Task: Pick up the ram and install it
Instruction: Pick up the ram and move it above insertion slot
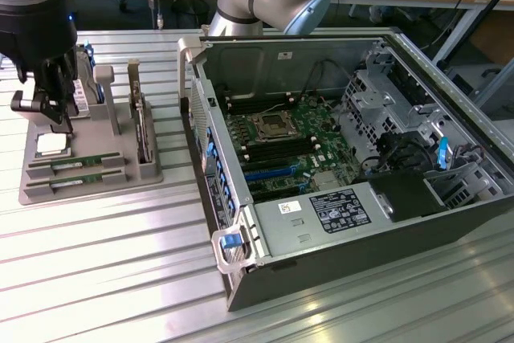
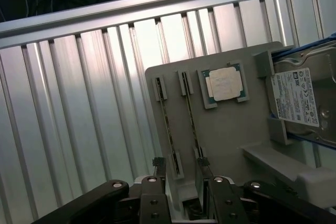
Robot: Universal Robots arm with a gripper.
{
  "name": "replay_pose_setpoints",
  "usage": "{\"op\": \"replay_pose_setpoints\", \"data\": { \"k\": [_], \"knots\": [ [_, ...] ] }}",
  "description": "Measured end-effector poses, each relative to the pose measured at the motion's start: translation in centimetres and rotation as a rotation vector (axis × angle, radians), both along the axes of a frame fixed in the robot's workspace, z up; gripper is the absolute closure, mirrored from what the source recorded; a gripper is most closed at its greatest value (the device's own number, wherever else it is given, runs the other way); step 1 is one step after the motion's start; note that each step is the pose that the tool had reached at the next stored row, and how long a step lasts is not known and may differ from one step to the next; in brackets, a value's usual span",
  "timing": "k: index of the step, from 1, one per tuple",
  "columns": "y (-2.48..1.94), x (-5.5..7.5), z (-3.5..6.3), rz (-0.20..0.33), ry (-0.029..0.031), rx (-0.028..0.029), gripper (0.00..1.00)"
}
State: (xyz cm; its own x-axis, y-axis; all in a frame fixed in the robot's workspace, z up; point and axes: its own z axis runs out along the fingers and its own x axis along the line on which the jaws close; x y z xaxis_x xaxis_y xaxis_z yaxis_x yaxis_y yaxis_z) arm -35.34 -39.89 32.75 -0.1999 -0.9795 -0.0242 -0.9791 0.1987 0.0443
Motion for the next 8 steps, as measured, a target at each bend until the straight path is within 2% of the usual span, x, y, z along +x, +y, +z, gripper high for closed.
{"op": "replay_pose_setpoints", "data": {
  "k": [8],
  "knots": [
    [0.0, 0.0, -0.62, 0.0, 0.0, 0.0, 0.64]
  ]
}}
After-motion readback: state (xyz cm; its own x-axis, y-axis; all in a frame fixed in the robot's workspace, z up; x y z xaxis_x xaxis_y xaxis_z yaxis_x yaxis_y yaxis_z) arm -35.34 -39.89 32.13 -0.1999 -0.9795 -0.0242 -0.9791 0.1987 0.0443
